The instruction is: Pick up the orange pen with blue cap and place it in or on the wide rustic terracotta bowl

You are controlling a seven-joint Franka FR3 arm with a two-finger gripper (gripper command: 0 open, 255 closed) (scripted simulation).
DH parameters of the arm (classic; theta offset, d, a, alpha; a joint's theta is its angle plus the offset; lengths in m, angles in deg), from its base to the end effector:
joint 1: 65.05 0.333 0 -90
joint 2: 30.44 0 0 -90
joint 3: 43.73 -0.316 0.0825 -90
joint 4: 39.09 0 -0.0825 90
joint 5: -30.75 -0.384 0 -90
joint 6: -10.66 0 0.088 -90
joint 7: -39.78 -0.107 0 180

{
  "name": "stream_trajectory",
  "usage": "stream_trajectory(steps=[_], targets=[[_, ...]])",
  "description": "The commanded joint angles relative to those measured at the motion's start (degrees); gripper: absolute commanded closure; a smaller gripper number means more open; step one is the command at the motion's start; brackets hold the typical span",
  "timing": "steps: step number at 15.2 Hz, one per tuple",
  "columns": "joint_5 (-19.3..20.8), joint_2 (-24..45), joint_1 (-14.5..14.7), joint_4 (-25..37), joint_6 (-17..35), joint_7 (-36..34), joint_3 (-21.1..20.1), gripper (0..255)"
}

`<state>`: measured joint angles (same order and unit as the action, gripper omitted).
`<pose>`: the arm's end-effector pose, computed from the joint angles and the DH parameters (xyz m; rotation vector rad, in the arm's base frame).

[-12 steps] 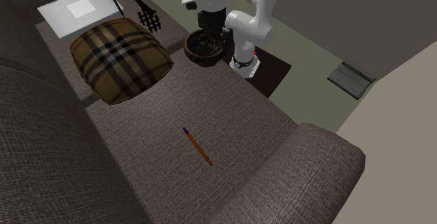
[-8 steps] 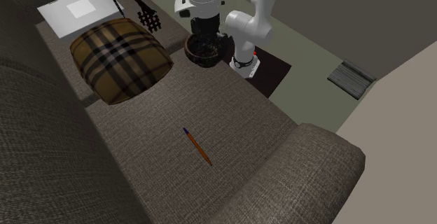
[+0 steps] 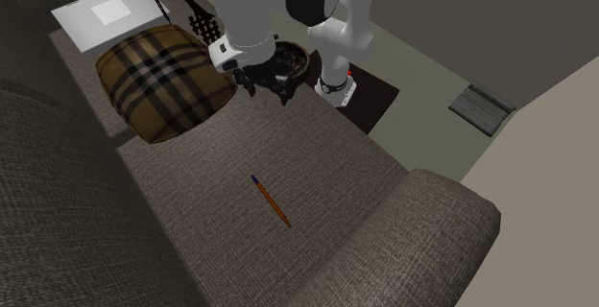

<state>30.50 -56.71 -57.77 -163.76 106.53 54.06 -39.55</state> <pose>0.4092 0.0181 0.5671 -3.0628 -0.4802 0.0645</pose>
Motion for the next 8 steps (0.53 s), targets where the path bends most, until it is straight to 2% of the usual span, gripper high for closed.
stream_trajectory(steps=[1,8], targets=[[-0.4,4.3,1.4,3.1,1.4,4.6,0.5,0],[-2.7,18.6,5.2,14.0,4.9,19.7,0.9,0]])
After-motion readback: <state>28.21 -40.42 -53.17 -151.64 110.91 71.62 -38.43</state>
